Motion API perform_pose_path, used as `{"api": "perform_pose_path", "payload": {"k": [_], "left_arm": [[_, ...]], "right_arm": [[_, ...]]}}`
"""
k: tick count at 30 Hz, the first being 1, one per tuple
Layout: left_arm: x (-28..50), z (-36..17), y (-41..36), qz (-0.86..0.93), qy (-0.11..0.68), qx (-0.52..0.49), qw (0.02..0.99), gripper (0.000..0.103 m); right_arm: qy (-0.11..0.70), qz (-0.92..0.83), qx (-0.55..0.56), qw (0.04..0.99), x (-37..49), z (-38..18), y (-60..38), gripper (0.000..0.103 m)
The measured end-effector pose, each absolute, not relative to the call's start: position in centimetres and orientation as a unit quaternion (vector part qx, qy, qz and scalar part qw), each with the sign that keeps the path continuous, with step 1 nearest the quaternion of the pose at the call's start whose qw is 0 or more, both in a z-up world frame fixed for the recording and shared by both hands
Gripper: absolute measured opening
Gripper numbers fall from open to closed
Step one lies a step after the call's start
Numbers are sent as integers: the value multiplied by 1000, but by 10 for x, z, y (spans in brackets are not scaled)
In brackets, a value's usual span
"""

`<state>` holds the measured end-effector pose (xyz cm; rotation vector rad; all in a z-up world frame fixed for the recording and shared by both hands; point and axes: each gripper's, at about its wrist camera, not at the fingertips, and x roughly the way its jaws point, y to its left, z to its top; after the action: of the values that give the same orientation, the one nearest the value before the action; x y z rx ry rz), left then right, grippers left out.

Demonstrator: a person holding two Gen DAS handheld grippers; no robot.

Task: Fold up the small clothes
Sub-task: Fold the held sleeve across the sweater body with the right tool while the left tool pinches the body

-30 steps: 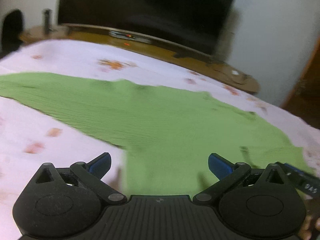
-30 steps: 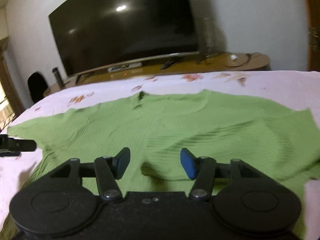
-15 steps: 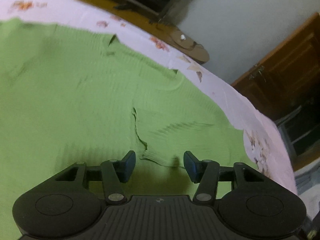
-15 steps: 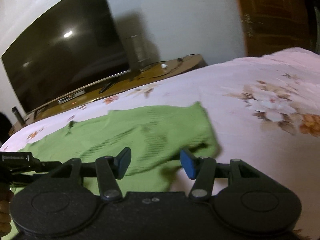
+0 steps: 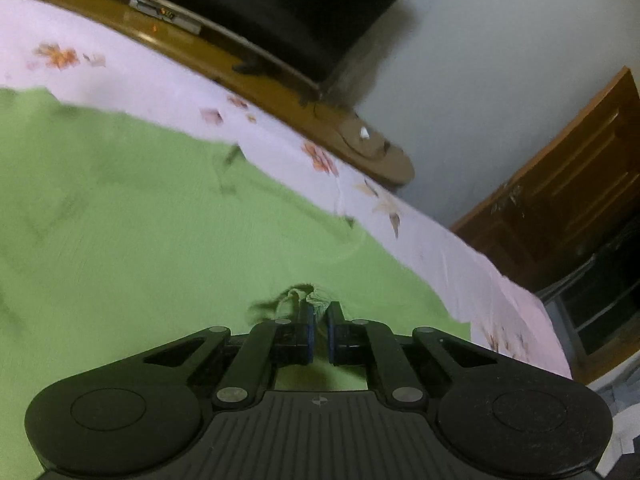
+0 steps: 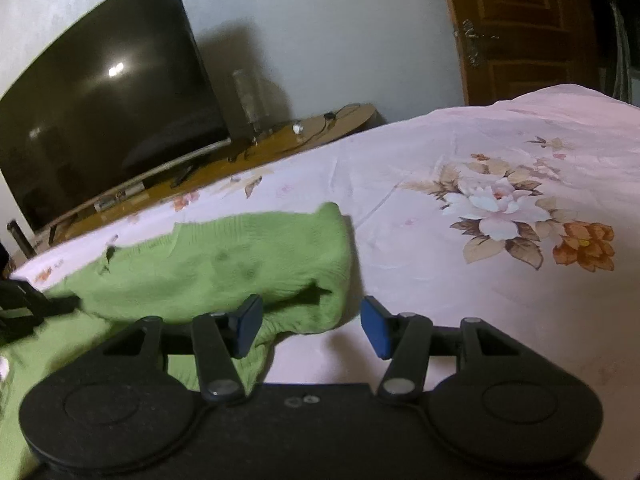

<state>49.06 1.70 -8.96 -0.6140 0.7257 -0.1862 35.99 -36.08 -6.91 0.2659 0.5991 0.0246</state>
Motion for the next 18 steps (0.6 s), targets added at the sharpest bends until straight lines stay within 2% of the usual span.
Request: {"api": "perform_pose_path", "payload": {"k": [13, 14, 15, 16, 18], "left_arm": [[482, -91, 78, -78, 322, -285, 899, 6], [482, -91, 80, -79, 321, -284, 900, 6], [483, -90, 83, -78, 319, -280, 902, 6], [486, -89, 84, -76, 319, -276, 903, 6], [485, -85, 90, -83, 309, -275, 907, 6]], "right_arm": [[353, 48, 133, 925, 405, -102, -342, 50], [353, 46, 129, 926, 405, -103, -341, 44], [351, 43, 123, 927, 405, -103, -340, 16], [348, 43, 117, 929, 405, -103, -339, 13], [346, 45, 116, 930, 405, -103, -339, 13]]}}
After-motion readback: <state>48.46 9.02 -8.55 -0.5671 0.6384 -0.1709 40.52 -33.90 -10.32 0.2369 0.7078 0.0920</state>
